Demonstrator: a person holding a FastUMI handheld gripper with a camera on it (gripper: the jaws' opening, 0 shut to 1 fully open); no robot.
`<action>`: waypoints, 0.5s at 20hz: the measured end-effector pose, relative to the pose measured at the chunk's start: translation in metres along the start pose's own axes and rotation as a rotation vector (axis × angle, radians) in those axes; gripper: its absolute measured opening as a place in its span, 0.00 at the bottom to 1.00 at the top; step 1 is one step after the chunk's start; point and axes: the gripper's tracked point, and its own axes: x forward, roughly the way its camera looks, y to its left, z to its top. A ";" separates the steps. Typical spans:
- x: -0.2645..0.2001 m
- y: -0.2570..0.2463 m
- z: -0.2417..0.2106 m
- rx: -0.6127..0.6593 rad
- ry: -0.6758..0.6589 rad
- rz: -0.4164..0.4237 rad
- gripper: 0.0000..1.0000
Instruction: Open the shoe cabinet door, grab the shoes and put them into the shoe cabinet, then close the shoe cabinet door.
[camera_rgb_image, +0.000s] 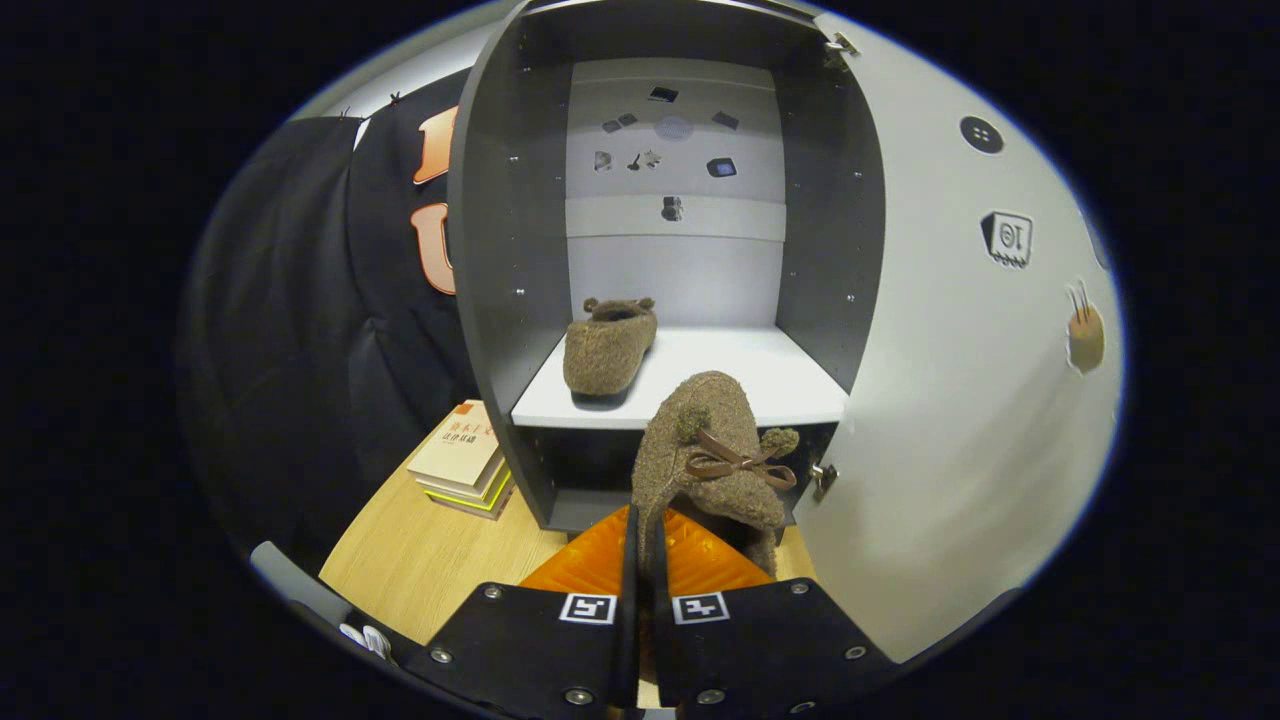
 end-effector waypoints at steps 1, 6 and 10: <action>0.013 -0.002 0.010 0.001 -0.008 0.001 0.06; 0.080 -0.012 0.054 0.066 -0.024 0.057 0.06; 0.121 -0.023 0.086 0.049 -0.022 0.081 0.06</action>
